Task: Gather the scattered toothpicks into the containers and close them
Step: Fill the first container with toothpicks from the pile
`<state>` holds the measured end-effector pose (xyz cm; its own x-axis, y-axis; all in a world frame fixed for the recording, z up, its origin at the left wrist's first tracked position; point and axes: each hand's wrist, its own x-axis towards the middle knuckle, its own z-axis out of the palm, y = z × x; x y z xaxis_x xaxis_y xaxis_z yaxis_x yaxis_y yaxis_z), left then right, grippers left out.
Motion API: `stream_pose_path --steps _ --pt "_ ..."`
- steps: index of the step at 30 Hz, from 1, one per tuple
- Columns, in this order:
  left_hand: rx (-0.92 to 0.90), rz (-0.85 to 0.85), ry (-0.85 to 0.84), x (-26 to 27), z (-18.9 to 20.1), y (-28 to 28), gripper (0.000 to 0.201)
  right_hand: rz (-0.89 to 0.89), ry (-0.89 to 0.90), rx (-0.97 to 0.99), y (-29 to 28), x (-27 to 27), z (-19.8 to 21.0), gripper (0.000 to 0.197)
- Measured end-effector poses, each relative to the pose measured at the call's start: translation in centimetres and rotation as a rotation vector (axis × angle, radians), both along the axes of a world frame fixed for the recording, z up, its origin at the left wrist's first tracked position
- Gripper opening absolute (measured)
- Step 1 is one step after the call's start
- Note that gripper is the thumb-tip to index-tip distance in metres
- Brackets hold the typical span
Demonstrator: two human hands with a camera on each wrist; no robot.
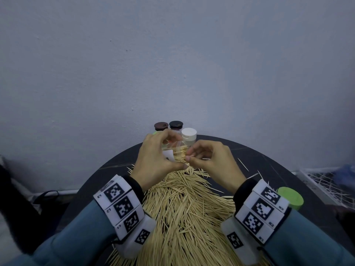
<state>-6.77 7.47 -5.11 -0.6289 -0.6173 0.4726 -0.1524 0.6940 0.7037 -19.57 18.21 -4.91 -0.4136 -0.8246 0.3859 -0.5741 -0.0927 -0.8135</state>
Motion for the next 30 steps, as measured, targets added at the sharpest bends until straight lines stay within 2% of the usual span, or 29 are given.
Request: stream_pose_path --steps 4,12,20,30 --pt "-0.012 0.002 -0.005 -0.1 -0.2 -0.2 0.060 0.005 0.032 -0.011 0.0 0.0 0.2 0.007" --pt "-0.040 -0.034 -0.076 -0.1 0.0 0.7 0.061 -0.125 0.074 -0.106 -0.2 -0.8 0.2 0.016" --pt "0.026 -0.025 -0.018 0.0 0.1 0.3 0.060 0.010 0.015 0.021 0.2 -0.5 0.6 0.011" --pt "0.071 -0.047 -0.021 0.0 0.3 0.5 0.057 -0.004 -0.005 0.013 -0.1 -1.2 0.5 0.007"
